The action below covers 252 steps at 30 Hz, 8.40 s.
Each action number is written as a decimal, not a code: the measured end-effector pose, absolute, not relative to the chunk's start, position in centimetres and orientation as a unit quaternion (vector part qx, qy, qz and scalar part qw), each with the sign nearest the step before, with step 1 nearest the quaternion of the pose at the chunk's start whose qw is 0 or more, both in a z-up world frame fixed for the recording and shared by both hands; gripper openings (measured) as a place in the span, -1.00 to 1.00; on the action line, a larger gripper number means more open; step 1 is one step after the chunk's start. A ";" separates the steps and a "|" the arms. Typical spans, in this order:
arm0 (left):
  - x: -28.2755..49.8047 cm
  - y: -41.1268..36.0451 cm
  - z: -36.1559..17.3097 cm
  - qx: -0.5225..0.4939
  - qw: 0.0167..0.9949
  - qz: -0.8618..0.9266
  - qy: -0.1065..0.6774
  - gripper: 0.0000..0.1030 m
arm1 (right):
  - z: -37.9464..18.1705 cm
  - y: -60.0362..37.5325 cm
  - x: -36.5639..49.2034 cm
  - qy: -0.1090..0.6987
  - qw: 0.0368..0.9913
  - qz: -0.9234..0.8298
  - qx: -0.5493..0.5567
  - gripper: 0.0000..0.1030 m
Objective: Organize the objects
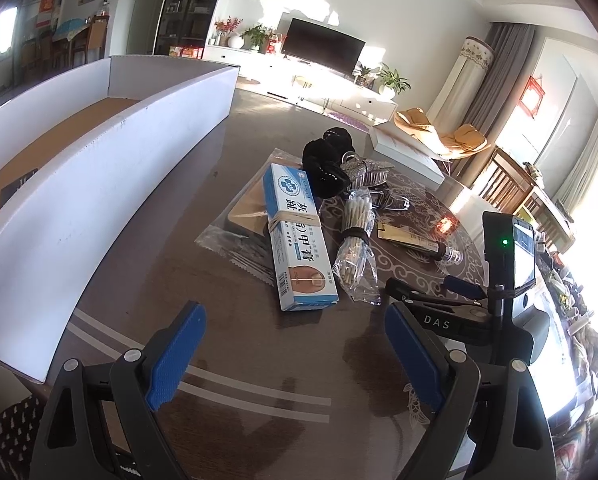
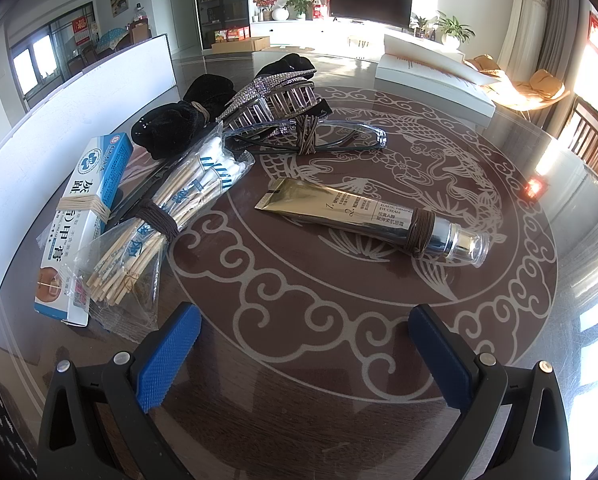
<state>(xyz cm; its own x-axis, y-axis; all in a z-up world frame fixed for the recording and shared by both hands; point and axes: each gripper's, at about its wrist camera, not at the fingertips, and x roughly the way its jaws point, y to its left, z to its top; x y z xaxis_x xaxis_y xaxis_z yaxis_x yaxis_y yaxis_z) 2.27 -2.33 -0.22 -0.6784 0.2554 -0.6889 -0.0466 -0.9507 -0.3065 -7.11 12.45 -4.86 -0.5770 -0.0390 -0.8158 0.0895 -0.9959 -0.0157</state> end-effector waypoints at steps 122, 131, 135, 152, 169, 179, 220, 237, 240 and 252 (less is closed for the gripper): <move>-3.7 -0.7 -5.1 -0.535 -0.001 0.845 -0.016 1.00 | -5.1 12.3 -7.6 0.026 0.031 -0.888 0.458 1.00; -3.5 -0.3 -5.3 -0.535 -0.010 0.844 -0.006 1.00 | -5.2 12.3 -7.6 0.025 0.032 -0.888 0.458 1.00; -3.3 -0.1 -5.2 -0.560 -0.002 0.829 -0.001 1.00 | -4.7 12.0 -8.1 0.031 0.045 -0.872 0.486 1.00; -0.6 -4.2 -1.4 -0.459 0.051 0.875 -0.146 -0.21 | -1.2 7.3 -13.1 -0.010 0.149 -0.821 0.551 -0.42; 2.1 -17.3 9.2 -0.340 -0.025 0.918 -0.202 -0.21 | 10.5 -0.7 -9.1 -0.029 0.289 -0.853 0.433 -0.42; -1.1 -32.7 7.0 -0.397 -0.153 0.883 -0.200 -0.21 | 10.4 -22.3 -8.3 0.035 0.432 -0.792 0.431 -0.42; -2.3 5.9 -4.3 -0.495 0.102 0.862 0.046 0.81 | -5.1 17.3 -3.0 0.030 0.037 -0.888 0.457 1.00; -2.2 6.4 -4.7 -0.500 0.103 0.858 0.063 1.00 | -5.2 17.2 -2.9 0.029 0.036 -0.888 0.457 1.00; -2.2 6.4 -4.7 -0.502 0.106 0.856 0.063 1.00 | -5.2 17.2 -2.9 0.029 0.036 -0.888 0.457 1.00; -2.5 6.5 -4.7 -0.515 0.113 0.847 0.069 1.00 | -5.1 17.2 -2.9 0.028 0.036 -0.888 0.457 1.00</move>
<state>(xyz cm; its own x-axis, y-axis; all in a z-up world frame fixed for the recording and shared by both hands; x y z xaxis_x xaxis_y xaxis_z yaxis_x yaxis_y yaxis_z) -2.52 6.47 -4.68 -0.4448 0.1194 -0.8876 -0.2620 -0.9651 0.0015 -2.93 17.18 -5.14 -0.5788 -0.0384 -0.8146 0.0902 -0.9958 -0.0171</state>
